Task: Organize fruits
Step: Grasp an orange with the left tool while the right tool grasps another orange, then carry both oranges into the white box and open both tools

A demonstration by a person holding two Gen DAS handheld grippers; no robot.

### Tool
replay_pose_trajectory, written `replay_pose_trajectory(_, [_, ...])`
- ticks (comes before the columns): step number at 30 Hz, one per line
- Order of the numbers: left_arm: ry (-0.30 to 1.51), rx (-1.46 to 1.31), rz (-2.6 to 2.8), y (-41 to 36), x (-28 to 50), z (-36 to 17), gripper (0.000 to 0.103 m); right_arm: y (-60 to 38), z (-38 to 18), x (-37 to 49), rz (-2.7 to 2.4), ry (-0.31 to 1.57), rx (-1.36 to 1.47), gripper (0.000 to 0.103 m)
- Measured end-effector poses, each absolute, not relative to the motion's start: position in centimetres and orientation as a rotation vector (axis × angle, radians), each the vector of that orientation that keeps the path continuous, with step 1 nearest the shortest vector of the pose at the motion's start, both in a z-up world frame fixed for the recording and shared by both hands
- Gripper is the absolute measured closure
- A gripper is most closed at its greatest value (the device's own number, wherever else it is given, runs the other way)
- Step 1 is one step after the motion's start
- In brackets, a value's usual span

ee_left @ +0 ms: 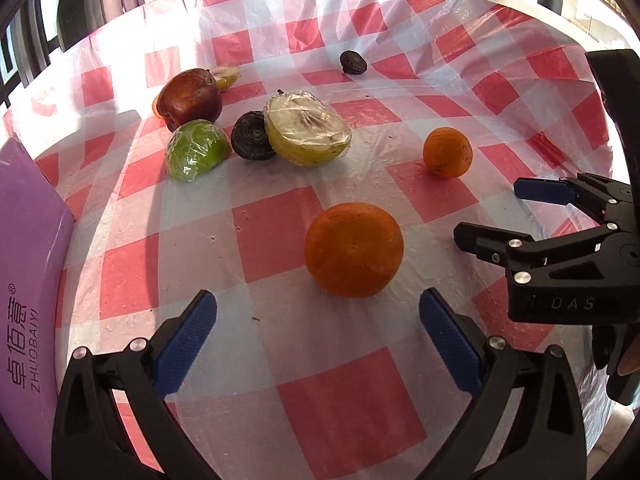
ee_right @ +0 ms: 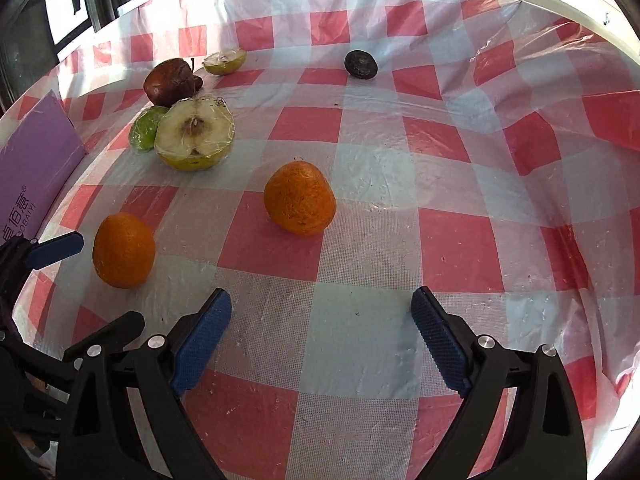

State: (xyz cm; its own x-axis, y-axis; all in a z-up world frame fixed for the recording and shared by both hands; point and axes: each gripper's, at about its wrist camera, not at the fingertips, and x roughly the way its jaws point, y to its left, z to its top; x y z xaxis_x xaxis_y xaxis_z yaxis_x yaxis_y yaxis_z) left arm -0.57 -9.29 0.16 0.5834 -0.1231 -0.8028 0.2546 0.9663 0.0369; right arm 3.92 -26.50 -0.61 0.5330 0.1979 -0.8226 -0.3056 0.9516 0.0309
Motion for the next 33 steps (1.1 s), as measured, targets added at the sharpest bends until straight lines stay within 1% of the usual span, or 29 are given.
replay_pose_trajectory(3, [0.914,0.199,-0.237,-10.8,0.4,0.0,0.003,-25.9,-0.5,5.6,0.340,0.960,-0.149,0.015])
replay_pose_trajectory(5, [0.914,0.221,-0.247,-11.4,1.3,0.1,0.004,-25.4,-0.4,6.9,0.361,0.960,-0.171,0.019])
replay_pose_trajectory(6, [0.914,0.226,-0.258,-11.5,1.7,0.1,0.005,-25.1,-0.4,7.4,0.375,0.955,-0.184,0.022])
replay_pose_trajectory(8, [0.919,0.225,-0.291,-11.7,2.5,0.2,0.016,-24.5,-0.1,8.2,0.401,0.945,-0.208,0.030])
replay_pose_trajectory(9, [0.925,0.217,-0.314,-11.7,2.8,0.3,0.028,-24.3,-0.1,8.5,0.419,0.947,-0.205,0.039])
replay_pose_trajectory(10, [0.929,0.207,-0.339,-11.8,3.0,0.5,0.035,-24.2,0.1,8.6,0.424,0.945,-0.209,0.049])
replay_pose_trajectory(11, [0.927,0.214,-0.343,-11.9,3.0,0.6,0.050,-24.1,0.2,8.6,0.434,0.947,-0.208,0.055])
replay_pose_trajectory(12, [0.929,0.220,-0.346,-11.9,2.9,0.7,0.057,-24.1,0.3,8.5,0.430,0.950,-0.208,0.067])
replay_pose_trajectory(20, [0.990,0.103,-0.284,-8.4,0.0,1.3,0.058,-27.1,0.8,5.3,0.351,1.000,-0.037,0.067])
replay_pose_trajectory(25, [1.013,0.054,-0.251,-5.6,-2.6,2.3,0.058,-27.6,1.1,2.6,0.350,1.029,0.006,0.067])
replay_pose_trajectory(29, [0.995,0.041,-0.274,-4.3,-3.8,4.0,0.058,-27.3,1.6,1.4,0.355,1.051,0.052,0.067])
replay_pose_trajectory(33, [0.923,0.022,-0.314,-3.1,-4.4,7.1,0.058,-26.1,2.6,0.9,0.359,1.056,0.087,0.067])
